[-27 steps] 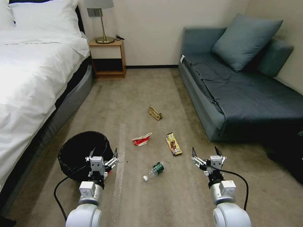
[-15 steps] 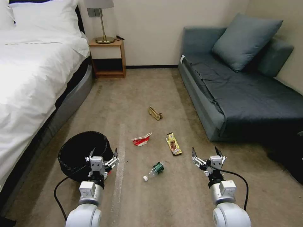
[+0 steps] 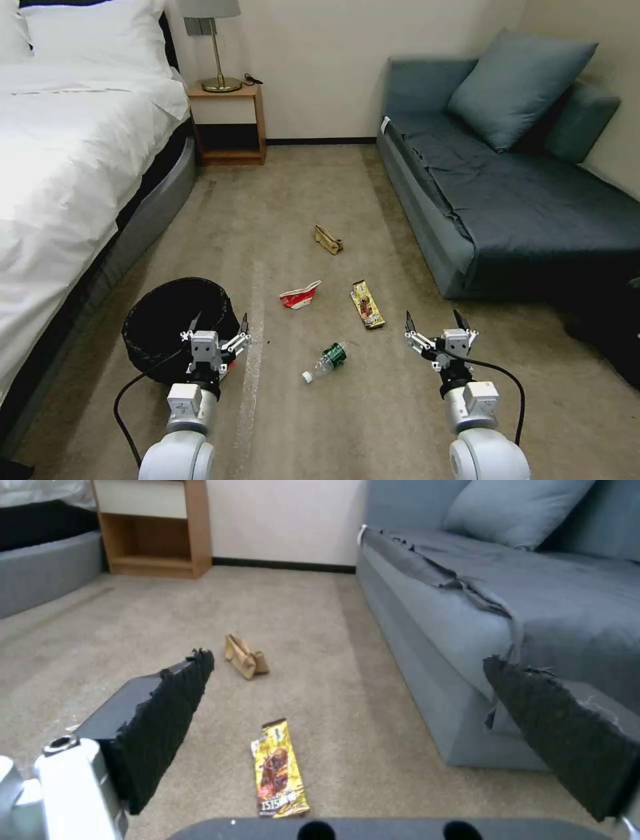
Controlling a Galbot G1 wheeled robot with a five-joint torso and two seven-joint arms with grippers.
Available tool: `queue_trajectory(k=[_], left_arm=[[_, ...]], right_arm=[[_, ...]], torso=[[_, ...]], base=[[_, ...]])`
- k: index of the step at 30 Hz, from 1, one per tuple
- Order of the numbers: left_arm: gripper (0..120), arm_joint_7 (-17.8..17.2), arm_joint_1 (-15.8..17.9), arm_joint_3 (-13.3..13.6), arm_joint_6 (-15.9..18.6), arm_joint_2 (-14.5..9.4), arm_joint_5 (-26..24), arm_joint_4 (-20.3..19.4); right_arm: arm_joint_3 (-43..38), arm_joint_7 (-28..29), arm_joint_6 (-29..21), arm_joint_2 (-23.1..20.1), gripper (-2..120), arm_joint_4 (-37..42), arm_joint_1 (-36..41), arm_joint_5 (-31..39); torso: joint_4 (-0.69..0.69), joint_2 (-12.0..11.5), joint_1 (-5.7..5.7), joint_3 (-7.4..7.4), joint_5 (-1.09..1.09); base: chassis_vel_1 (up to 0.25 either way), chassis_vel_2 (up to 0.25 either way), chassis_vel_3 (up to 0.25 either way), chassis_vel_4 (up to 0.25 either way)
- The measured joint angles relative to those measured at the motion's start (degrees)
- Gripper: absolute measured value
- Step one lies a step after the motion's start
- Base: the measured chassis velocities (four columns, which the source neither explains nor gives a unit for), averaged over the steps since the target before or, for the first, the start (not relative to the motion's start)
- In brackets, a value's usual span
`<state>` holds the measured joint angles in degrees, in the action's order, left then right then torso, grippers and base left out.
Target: Pick up the trash bin, then pick up the garbage on the floor and place it into the trash bin.
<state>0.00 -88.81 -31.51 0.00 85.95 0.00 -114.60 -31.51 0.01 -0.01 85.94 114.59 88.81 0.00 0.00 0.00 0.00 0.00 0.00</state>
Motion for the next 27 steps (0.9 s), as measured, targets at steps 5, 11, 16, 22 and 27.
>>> queue_trajectory(k=[5,11,16,22,27], left_arm=[[100,0.01,0.00,0.00,0.08,0.01,-0.01,-0.02],[100,-1.17,0.29,-0.48,5.74,2.16,-1.28,-2.70],[100,-3.02,0.43,-0.76,12.06,3.79,-3.22,-7.21],[100,-3.48,0.36,-1.16,13.52,2.07,-3.60,-9.05],[100,-6.44,0.70,-3.80,18.33,-0.19,-5.69,-13.53]], right_arm=[[-0.01,0.35,-0.28,0.07,100,0.28,0.00,0.00],[-0.94,8.02,-6.78,2.53,100,8.24,-0.08,-0.22],[-1.25,12.50,-9.71,3.45,100,12.11,-0.15,0.70],[-1.16,12.57,-9.54,2.85,100,11.93,-0.45,1.85],[-1.39,12.59,-9.37,2.34,100,10.96,-0.86,2.25]], torso=[[0.00,0.00,0.00,0.00,0.00],[0.00,0.00,0.00,0.00,-0.01],[-0.01,0.00,0.00,-0.01,0.05],[0.00,0.00,0.00,0.00,-0.01],[0.00,0.00,0.00,0.00,0.00]], base=[[0.000,0.000,0.000,0.000],[0.000,0.000,0.000,0.000],[0.000,0.000,0.000,0.000],[0.000,0.000,0.000,0.000],[0.000,0.000,0.000,0.000]])
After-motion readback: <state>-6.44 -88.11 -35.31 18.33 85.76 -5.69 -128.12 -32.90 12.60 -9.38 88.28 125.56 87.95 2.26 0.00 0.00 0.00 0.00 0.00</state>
